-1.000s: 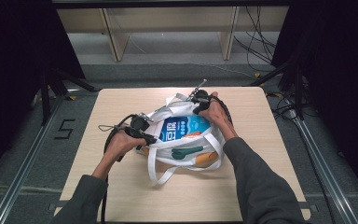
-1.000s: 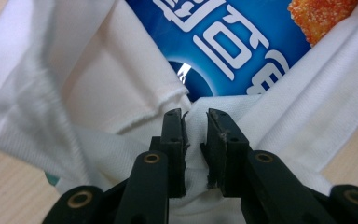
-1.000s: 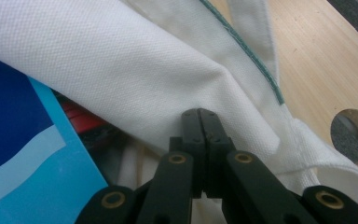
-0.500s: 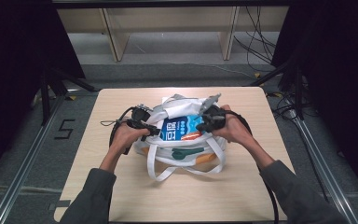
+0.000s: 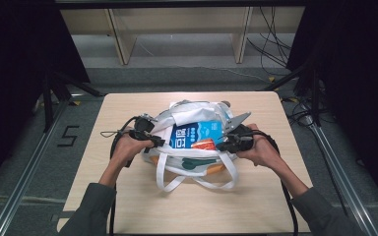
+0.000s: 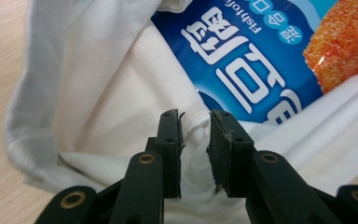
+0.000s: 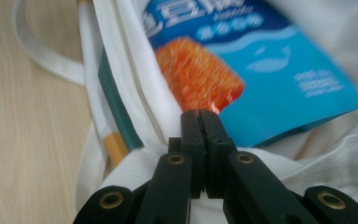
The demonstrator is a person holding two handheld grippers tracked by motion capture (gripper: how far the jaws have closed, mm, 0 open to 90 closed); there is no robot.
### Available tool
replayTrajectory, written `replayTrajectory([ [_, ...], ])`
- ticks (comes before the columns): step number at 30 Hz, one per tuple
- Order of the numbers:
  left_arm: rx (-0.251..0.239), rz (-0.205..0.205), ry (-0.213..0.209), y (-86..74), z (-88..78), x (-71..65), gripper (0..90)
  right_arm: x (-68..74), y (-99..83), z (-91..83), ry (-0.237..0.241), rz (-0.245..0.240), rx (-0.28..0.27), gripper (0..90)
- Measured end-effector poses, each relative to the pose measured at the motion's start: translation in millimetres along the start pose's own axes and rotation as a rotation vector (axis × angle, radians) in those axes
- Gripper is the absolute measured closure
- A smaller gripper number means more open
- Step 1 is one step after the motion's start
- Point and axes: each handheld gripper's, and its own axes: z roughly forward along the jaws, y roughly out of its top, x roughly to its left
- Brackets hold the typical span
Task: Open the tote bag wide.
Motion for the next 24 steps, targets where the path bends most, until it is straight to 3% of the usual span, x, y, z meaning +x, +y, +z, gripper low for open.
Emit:
replayTrajectory([
  [1, -0.010, -0.004, -0.007, -3.1, -1.0, 0.2, 73.8, -1.7, 3.4, -8.8, -0.029, 0.001, -0.053, 90.0],
  [5, -0.049, -0.032, -0.039, -9.2, -7.2, -0.3, 73.3, -4.3, 2.1, -16.1, -0.059, 0.015, -0.068, 90.0],
  [6, -0.090, -0.033, -0.037, -8.2, -13.7, -2.8, 72.2, -7.9, -0.8, -17.5, -0.067, 0.015, -0.094, 90.0],
  [9, -0.114, -0.025, -0.022, -5.4, -20.5, -4.3, 71.8, -10.9, -3.1, -20.4, -0.083, 0.033, -0.108, 90.0],
  [10, -0.146, -0.027, -0.008, -2.2, -27.4, -2.6, 70.7, -14.6, -3.7, -22.9, -0.098, 0.046, -0.122, 89.6],
  [14, -0.198, -0.046, -0.015, -0.1, -40.4, 0.6, 69.8, -19.5, -3.7, -24.6, -0.106, 0.056, -0.141, 89.3],
  [18, -0.218, -0.045, -0.014, -2.8, -52.9, 0.2, 67.4, -22.2, -3.2, -33.2, -0.121, 0.043, -0.168, 88.7],
  [19, -0.226, -0.049, -0.013, -4.0, -54.5, 0.0, 67.1, -22.5, -4.5, -38.0, -0.129, 0.066, -0.174, 88.3],
  [22, -0.228, -0.050, -0.003, -7.8, -56.4, 0.9, 66.2, -23.3, -6.5, -39.6, -0.141, 0.055, -0.179, 87.4],
  [24, -0.227, -0.055, -0.004, -9.9, -56.1, -0.2, 65.8, -21.5, -8.4, -40.6, -0.137, 0.074, -0.170, 87.0],
])
